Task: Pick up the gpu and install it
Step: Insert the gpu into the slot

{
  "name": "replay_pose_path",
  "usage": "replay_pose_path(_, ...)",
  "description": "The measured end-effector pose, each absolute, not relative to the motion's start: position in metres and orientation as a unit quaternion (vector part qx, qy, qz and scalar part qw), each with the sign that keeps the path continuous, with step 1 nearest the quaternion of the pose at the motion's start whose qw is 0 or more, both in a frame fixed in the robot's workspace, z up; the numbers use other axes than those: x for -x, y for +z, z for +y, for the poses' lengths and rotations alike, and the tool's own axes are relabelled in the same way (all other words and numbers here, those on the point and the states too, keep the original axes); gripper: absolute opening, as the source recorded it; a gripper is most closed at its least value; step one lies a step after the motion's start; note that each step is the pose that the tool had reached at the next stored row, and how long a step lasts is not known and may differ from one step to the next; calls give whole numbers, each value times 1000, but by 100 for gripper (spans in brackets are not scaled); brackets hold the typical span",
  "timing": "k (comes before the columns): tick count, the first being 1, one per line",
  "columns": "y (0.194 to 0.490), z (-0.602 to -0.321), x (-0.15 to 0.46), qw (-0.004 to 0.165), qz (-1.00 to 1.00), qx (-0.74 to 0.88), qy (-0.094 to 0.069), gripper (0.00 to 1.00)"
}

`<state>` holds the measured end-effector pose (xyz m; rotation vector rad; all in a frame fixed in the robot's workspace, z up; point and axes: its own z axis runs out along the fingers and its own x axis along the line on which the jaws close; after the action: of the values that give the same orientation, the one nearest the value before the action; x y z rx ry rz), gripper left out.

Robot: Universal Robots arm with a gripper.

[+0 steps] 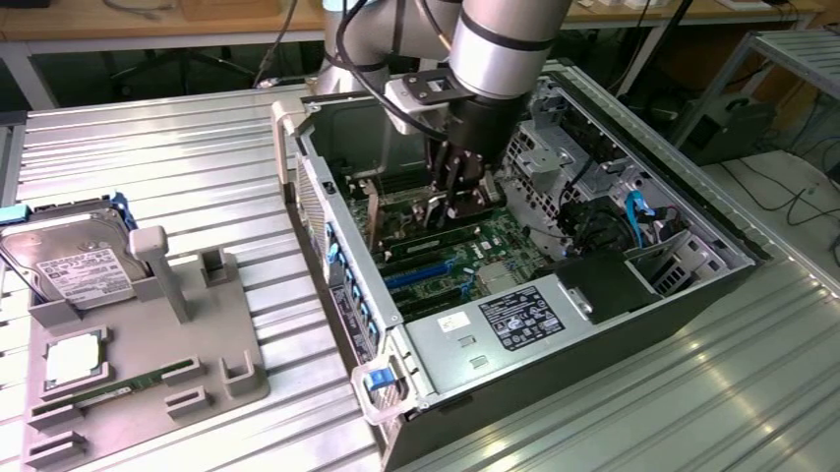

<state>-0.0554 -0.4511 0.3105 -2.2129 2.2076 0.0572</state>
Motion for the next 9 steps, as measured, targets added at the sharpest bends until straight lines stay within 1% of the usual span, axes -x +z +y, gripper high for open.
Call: replay_pose_path(9,296,-453,58,7,706,708,18,28)
